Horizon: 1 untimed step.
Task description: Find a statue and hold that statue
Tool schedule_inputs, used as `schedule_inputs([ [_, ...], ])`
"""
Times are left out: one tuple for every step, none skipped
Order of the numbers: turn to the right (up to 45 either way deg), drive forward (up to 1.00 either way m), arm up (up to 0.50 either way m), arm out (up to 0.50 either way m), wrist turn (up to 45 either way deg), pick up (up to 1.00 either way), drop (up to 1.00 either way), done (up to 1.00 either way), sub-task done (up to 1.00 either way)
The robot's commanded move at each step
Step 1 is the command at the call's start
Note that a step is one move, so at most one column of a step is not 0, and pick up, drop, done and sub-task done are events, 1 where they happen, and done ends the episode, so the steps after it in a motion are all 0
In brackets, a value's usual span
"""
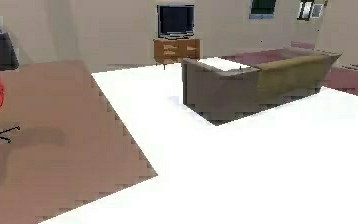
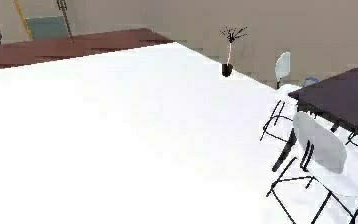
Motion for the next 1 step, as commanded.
schedule_inputs([
  [45.0, 0.0, 0.0, 0.0, 0.0, 0.0, 0.0, 0.0, 0.0],
])
